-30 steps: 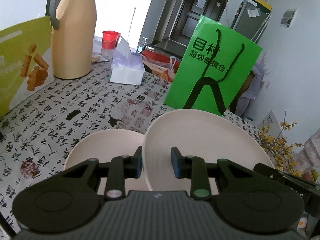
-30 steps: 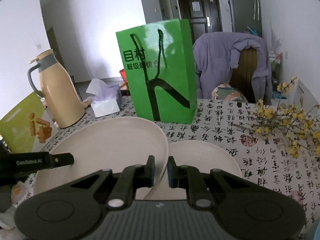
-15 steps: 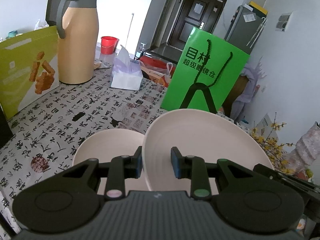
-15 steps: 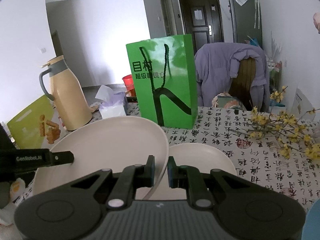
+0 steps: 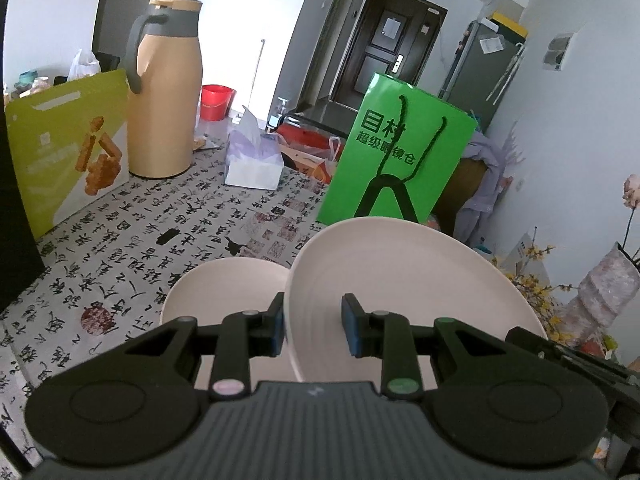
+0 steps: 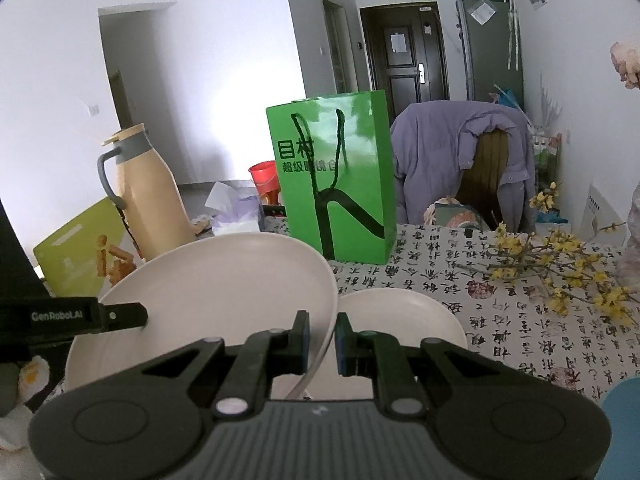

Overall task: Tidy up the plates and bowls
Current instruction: 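Lift the gripped cream plates up off the table with both grippers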

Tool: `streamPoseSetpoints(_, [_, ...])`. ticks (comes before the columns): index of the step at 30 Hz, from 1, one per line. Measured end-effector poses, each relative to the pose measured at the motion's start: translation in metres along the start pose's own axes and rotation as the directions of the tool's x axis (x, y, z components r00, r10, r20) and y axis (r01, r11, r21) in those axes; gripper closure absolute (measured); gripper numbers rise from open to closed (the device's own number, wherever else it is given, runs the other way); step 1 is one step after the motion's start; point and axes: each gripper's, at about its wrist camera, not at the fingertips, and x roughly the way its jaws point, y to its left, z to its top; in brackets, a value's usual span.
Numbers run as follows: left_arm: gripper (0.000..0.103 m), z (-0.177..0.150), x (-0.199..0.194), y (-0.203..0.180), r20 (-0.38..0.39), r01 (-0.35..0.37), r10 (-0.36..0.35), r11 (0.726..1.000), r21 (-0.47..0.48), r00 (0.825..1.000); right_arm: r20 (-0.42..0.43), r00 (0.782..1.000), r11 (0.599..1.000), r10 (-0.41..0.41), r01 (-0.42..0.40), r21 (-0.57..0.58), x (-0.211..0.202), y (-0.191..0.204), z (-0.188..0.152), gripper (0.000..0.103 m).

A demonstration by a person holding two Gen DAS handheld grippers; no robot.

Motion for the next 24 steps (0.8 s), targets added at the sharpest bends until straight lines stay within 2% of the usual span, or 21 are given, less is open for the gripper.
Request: streamPoseSetpoints(24, [0.074, -0.023, -0.062, -0.007, 0.038, 0.024, -0.024, 1.000, 0.020, 0.999, 0.053, 0.999, 1.000, -0.007, 0.007, 0.002, -0.067, 0.009, -0.021, 0.090])
